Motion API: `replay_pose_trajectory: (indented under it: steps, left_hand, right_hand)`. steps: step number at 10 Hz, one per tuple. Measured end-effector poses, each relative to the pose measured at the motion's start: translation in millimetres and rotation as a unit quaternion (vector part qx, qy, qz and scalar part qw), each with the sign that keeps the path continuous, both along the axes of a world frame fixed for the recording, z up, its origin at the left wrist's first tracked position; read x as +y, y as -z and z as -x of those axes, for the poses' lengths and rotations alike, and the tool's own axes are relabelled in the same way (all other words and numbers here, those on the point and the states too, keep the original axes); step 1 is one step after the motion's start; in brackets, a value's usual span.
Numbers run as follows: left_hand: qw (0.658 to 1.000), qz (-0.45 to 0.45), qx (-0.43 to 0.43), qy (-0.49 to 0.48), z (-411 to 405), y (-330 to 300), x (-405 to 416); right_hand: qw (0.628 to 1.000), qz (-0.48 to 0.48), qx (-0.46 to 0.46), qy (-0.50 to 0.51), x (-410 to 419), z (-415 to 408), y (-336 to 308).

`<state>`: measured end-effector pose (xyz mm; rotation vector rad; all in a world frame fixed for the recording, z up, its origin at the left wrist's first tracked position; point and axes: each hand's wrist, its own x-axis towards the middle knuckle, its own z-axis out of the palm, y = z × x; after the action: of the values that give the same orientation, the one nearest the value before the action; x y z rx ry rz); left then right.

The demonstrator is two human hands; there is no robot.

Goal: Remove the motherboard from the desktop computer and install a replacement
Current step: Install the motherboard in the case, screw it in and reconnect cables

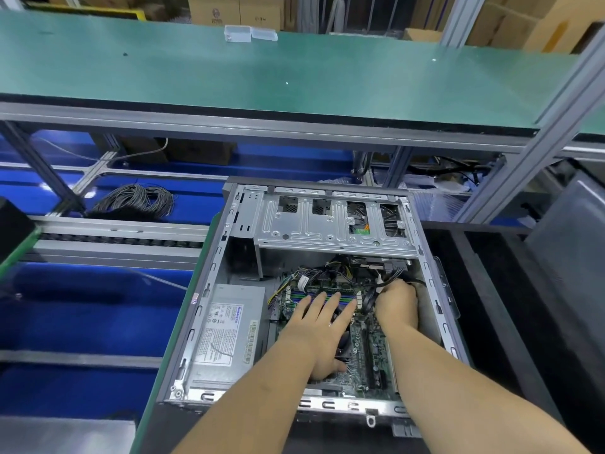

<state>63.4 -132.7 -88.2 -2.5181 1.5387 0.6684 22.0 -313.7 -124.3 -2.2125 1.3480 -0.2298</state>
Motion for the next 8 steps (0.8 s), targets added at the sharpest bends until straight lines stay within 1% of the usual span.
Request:
replay_pose_trajectory:
  steps: [2,3,4,5,6,7,8]
  left_hand:
    - [1.0,0.003,0.001,-0.001,0,-1,0]
    - [1.0,0.005,0.003,0.0,0,0,0]
    - [1.0,0.005,0.003,0.001,0,0,1]
    - [1.0,0.004,0.0,0.002,-1,1,0]
    - [1.0,0.006,-0.003,0.004,-1,1,0]
    - [1.0,0.007,-0.006,0.005,-2,1,-1]
    - [1.0,0.005,-0.007,0.005,-1,2,-1]
  right_hand:
    - [0.997,-0.033,-0.071,0.029,1,-1,0]
    - [0.998,-0.023,-0.06,0.026,1,-4,-1]
    - [1.0,0.004,0.029,-0.007,3,-2,-8]
    - [0.992,0.036,0.106,-0.054,7,4,-15]
    - [0.99,0.045,0.126,-0.055,10,10,-20]
    - [0.995,-0.003,0.094,-0.01,12,15,-20]
    - [0.996,-0.069,0.063,0.002,11,20,-10]
